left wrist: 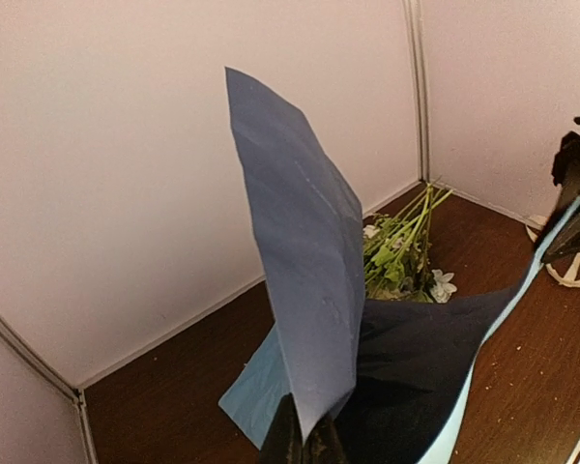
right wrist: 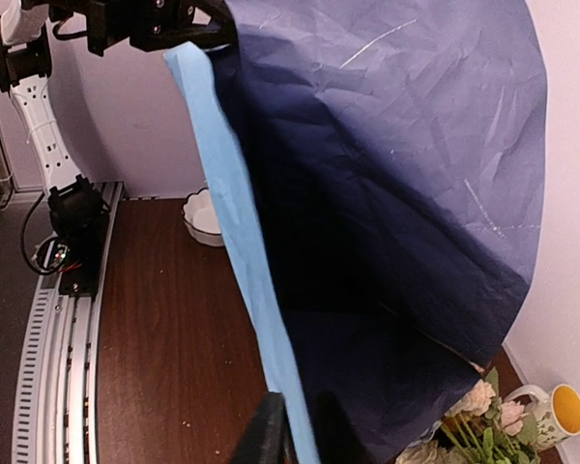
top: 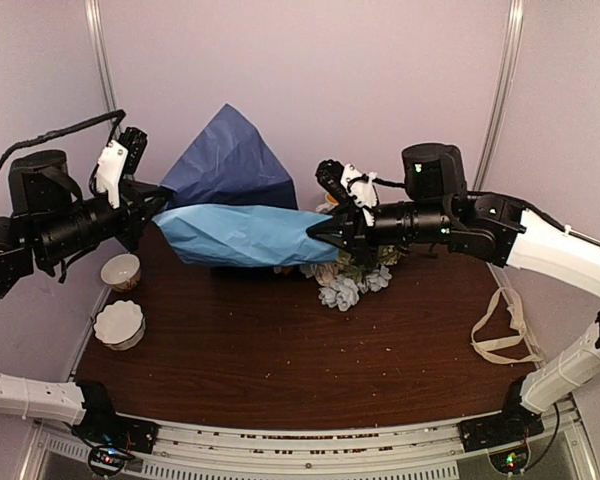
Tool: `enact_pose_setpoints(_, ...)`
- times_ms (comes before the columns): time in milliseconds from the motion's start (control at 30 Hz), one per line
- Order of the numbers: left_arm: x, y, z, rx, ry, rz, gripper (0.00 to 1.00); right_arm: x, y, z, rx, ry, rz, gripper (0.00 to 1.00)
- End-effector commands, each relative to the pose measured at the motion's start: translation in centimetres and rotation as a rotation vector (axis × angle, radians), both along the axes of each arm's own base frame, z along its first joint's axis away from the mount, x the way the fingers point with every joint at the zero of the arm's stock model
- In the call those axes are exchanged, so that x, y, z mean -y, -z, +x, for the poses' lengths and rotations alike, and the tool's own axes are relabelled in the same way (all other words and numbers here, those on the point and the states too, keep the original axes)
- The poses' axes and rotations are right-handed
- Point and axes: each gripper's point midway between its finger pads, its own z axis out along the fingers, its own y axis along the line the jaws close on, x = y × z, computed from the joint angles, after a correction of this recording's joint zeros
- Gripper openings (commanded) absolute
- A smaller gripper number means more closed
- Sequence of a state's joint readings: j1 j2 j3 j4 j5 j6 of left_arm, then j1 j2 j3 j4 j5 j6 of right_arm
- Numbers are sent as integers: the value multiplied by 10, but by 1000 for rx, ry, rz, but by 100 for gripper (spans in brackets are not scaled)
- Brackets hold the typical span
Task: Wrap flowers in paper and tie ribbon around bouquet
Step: Unfold the folded wrapping paper at the center of the board.
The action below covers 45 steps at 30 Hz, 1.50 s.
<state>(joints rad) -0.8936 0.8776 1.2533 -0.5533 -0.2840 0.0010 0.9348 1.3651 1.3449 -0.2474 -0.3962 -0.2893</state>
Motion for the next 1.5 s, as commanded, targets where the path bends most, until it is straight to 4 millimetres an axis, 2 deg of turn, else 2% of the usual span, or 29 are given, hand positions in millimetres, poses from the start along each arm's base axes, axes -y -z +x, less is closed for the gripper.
enact_pose_setpoints(0,-26,12,13,-99,-187,-94,0,4,9,-4,-82,-21,-90,0)
enact_pose_setpoints(100,-40,27,14,-149,-257,-139,0,12,-3,1,-84,28,-122,0)
enact_pose_setpoints(233,-56,29,11,-171,-304,-179,0,21,-41,-1,-66,58,-114,0)
enact_pose_setpoints(367,-57,11,10,-109,-284,-192,0,27,-110,1,35,106,-32,0)
enact_pose_setpoints(400,-55,6,11,-89,-274,-195,0,30,-137,-4,77,102,13,0)
enact_pose_setpoints(433,-53,2,11,-74,-266,-198,0,29,-154,-11,105,82,39,0)
enact_pose_setpoints(500,-48,0,12,-72,-250,-202,0,26,-174,-32,159,9,59,0)
enact_pose_setpoints(533,-47,3,13,-78,-245,-205,0,24,-176,-44,183,-29,56,0)
enact_pose_setpoints(600,-46,12,11,-100,-242,-217,0,19,-164,-65,215,-83,20,0)
enact_pose_setpoints(767,-51,64,7,-219,-265,-227,0,3,-77,-109,218,-145,-178,0)
enact_pose_setpoints(900,-63,115,1,-358,-334,-222,0,-15,-22,-150,79,-233,-253,0)
enact_pose_setpoints(967,-70,134,-4,-415,-367,-237,0,-25,4,-168,0,-281,-298,0)
enact_pose_setpoints(1033,-74,150,-7,-456,-393,-245,0,-36,29,-178,-87,-311,-332,3)
enact_pose_setpoints(1067,-76,157,-9,-475,-405,-243,0,-40,41,-183,-135,-327,-355,10)
enact_pose_setpoints(1100,-78,165,-11,-495,-419,-237,0,-45,56,-188,-184,-344,-388,23)
enact_pose_setpoints(1133,-80,174,-13,-516,-428,-227,0,-47,66,-190,-223,-350,-420,42)
enact_pose_setpoints(1167,-81,181,-15,-535,-436,-222,0,-45,72,-194,-252,-359,-453,54)
enact_pose_setpoints(1233,-83,193,-19,-567,-441,-227,0,-38,79,-195,-284,-351,-481,68)
enact_pose_setpoints(1267,-84,198,-22,-580,-446,-235,0,-36,77,-191,-295,-323,-459,85)
enact_pose_setpoints(1300,-85,202,-24,-591,-444,-247,0,-32,77,-184,-310,-288,-431,98)
enact_pose_setpoints(1400,-89,214,-30,-606,-445,-262,0,-15,69,-153,-413,-169,-277,100)
enact_pose_setpoints(1433,-90,219,-32,-618,-448,-263,0,-5,77,-129,-466,-84,-230,100)
enact_pose_setpoints(1467,-90,224,-33,-630,-449,-270,0,4,76,-108,-511,-3,-167,100)
